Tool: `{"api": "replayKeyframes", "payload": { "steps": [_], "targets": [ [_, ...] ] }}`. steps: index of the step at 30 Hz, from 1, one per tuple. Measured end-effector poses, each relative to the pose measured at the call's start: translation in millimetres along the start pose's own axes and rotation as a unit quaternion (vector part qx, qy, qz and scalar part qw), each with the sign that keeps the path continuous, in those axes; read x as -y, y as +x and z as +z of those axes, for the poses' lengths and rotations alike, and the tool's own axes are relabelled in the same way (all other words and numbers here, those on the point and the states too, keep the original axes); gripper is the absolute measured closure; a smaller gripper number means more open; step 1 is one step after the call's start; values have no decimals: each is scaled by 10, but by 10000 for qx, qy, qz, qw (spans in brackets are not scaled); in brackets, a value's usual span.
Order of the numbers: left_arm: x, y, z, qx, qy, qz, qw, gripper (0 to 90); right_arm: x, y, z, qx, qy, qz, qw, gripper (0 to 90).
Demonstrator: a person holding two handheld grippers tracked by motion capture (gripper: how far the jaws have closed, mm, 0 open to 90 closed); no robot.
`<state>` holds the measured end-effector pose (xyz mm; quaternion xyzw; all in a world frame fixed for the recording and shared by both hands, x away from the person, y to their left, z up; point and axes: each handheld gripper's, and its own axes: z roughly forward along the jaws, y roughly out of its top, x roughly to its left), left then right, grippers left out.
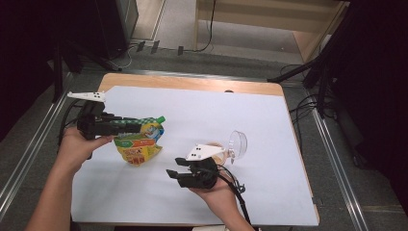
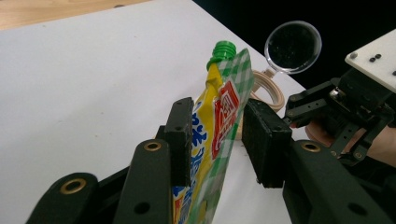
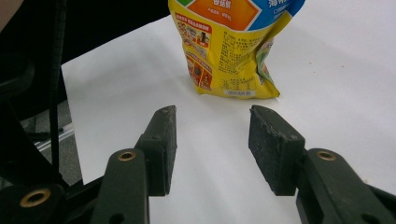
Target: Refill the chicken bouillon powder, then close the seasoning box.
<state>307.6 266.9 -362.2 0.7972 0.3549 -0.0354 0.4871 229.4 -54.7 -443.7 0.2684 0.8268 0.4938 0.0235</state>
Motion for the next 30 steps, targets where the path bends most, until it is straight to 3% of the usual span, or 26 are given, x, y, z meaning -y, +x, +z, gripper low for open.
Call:
{"api": "replayKeyframes", "payload": {
  "steps": [4,6,11,15,21,26,30],
  "targets": [
    [-73,-6,-90,-134,-43,-108,9998,601,-33,8,-79,8,87,-44,10000,543],
    [-117,-9,-136,-171,-88,-67,9998,590,-42,10,-125,18,125,-55,9999,547],
    [-197,23,-220,-254,-175,-83,9995,554,-31,-34,-255,26,207,76,9998,568],
    [-231,63,-266,-490,-227,-71,9985,538,-18,-96,-378,45,128,160,9998,604],
    [-198,219,-254,-739,-134,-137,9971,506,-45,-202,-598,104,-10,321,9994,749],
    [-122,367,-169,-801,-92,-207,9965,496,-118,-274,-804,203,-117,345,9991,884],
    [-76,453,-105,-807,-64,-268,9964,495,-148,-318,-964,338,-178,363,9986,900]
  ]
}}
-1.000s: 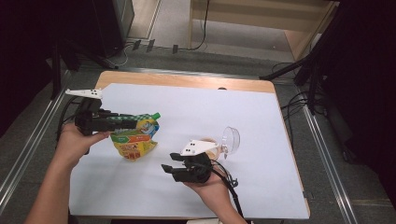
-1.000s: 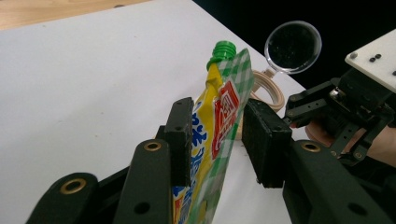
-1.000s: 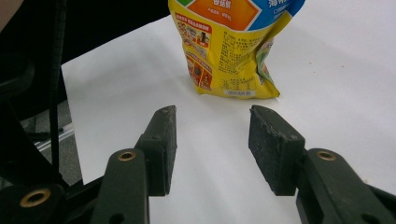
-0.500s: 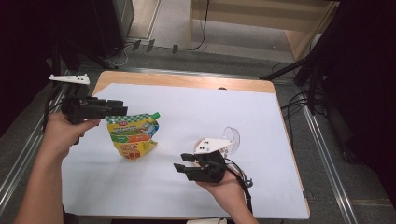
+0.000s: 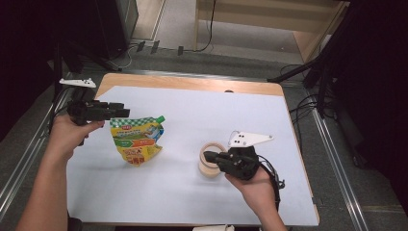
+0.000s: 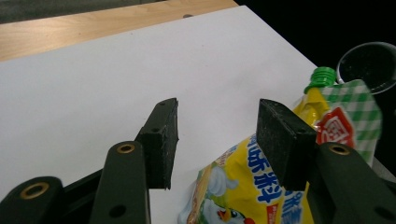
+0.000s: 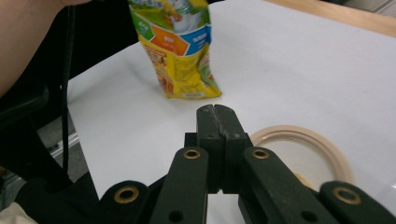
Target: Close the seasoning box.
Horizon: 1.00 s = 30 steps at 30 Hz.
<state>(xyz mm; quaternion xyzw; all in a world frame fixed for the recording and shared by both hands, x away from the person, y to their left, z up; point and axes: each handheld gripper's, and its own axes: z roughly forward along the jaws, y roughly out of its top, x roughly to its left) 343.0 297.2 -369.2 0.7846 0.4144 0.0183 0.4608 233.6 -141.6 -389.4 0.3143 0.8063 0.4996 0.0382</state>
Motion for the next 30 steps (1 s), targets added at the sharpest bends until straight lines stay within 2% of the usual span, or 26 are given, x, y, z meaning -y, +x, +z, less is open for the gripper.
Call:
{"api": "replayKeyframes", "payload": {
  "steps": [2,5,9,13,17,22,27,30],
  "targets": [
    [19,14,24,-63,66,26,10000,495,-21,-18,-73,77,-67,8,9999,900],
    [41,33,42,-16,-18,10,10000,492,-54,-39,-194,185,-130,7,9997,900],
    [71,47,58,-129,-99,-90,9998,479,-105,-100,-395,355,-271,41,9990,900],
    [96,63,64,-157,-157,-164,9996,475,-139,-186,-610,605,-429,146,9971,900],
    [114,69,84,-203,-138,-258,9994,470,-114,-288,-733,770,-510,245,9954,900],
    [128,70,62,-176,-162,-259,9994,457,-51,-430,-778,1033,-476,386,9928,900],
    [151,102,69,-221,-128,-299,9992,459,56,-565,-697,1144,-373,602,9909,900],
    [158,112,69,-269,-114,-291,9991,457,91,-615,-675,1174,-347,646,9904,900]
  ]
}}
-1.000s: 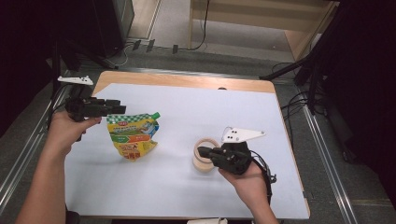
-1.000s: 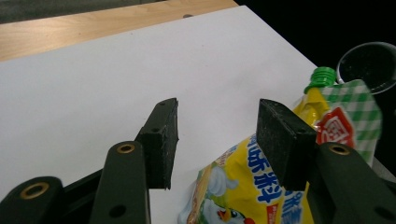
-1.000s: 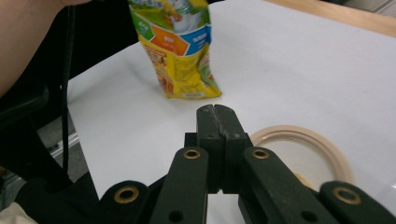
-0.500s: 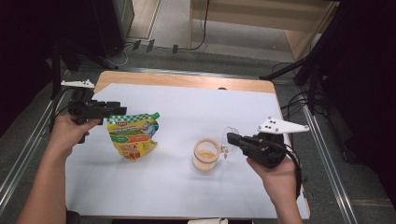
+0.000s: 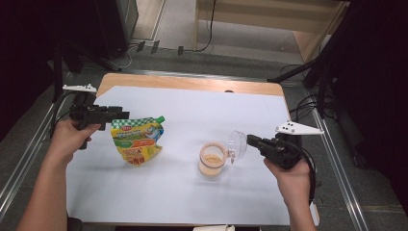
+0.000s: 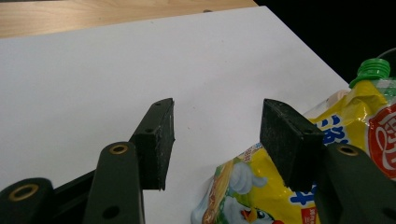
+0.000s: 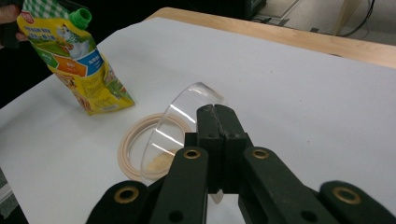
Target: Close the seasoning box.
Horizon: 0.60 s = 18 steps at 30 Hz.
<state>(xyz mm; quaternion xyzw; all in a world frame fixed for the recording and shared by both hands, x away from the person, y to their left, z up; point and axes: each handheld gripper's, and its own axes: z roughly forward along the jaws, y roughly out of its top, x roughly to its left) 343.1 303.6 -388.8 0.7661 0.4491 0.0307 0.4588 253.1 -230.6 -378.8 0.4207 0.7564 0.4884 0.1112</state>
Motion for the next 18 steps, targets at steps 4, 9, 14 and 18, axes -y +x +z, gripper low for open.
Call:
{"api": "replayKeyframes", "payload": {
  "steps": [4,9,14,18],
  "targets": [
    [13,24,3,-76,17,-7,10000,456,40,-35,61,-8,54,94,9999,900],
    [36,34,30,-150,109,87,9998,455,88,-74,117,-2,101,162,9998,900],
    [53,53,48,-130,122,73,9998,448,116,-81,166,1,166,195,9997,900],
    [71,86,40,-155,87,26,9998,446,142,-103,218,-34,203,227,9995,900]
  ]
}}
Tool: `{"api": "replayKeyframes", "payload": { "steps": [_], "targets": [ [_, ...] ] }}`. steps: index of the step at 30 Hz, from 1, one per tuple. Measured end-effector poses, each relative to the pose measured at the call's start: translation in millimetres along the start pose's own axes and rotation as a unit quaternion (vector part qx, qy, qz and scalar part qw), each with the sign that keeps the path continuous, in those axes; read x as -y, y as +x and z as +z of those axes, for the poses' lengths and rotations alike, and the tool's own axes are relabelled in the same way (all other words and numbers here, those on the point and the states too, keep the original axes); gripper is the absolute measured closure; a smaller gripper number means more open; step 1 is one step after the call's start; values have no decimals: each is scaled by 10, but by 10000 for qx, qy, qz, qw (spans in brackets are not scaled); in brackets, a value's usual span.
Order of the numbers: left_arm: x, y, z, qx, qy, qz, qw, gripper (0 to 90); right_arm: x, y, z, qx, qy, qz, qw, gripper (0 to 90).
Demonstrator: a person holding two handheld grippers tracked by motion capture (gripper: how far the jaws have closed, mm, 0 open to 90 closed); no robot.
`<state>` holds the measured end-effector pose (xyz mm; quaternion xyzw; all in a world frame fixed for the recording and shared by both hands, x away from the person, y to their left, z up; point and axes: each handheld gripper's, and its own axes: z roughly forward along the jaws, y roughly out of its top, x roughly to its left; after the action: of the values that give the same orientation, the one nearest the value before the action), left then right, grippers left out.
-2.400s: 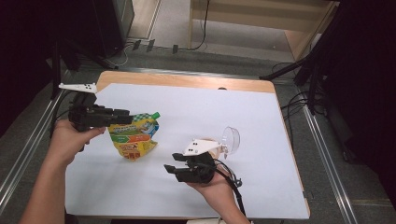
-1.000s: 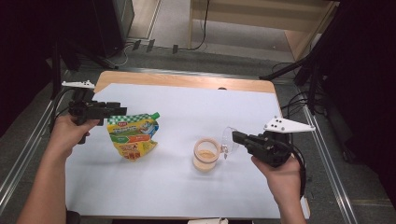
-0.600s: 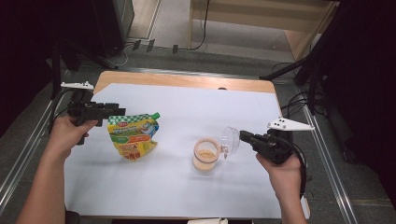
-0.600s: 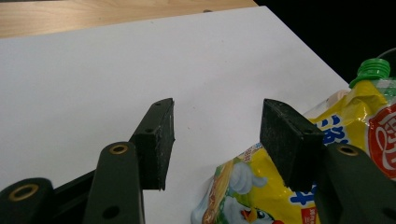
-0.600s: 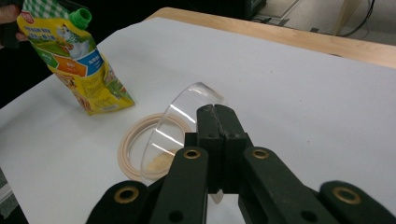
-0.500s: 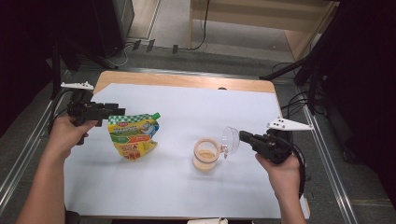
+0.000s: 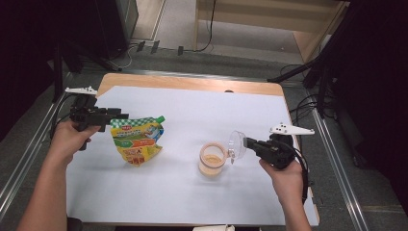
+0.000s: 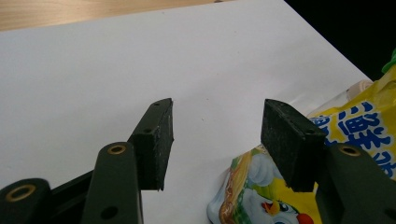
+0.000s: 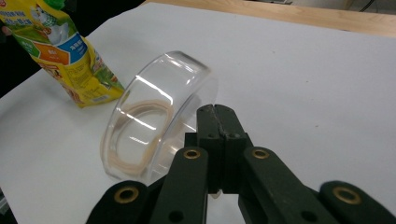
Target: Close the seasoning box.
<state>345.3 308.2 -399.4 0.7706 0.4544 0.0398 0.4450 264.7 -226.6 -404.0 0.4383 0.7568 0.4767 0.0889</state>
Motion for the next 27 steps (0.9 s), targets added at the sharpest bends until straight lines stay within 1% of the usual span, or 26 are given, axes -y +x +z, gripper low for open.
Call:
{"api": "replayKeyframes", "payload": {
  "steps": [6,8,10,14,18,21,22,23,27],
  "targets": [
    [18,30,9,-29,10,-27,10000,444,37,6,79,-60,67,53,9999,900],
    [23,34,11,-54,6,-36,10000,443,37,15,90,-94,65,18,9999,900],
    [27,41,7,-59,7,-42,10000,442,37,29,98,-141,55,48,9999,900],
    [35,52,-3,-62,-18,-69,10000,441,39,63,128,-205,59,17,9998,900],
    [39,53,10,-72,5,-50,10000,440,35,127,171,-271,69,-81,9996,900],
    [40,48,20,-78,39,-34,10000,439,38,187,220,-339,111,-141,9993,900],
    [41,46,23,-76,39,-30,10000,439,40,202,238,-352,126,-193,9991,900],
    [42,45,25,-79,45,-19,10000,439,42,222,255,-368,147,-190,9990,900],
    [41,41,24,-64,30,-9,10000,439,53,266,313,-420,213,-283,9985,900]
  ]
}}
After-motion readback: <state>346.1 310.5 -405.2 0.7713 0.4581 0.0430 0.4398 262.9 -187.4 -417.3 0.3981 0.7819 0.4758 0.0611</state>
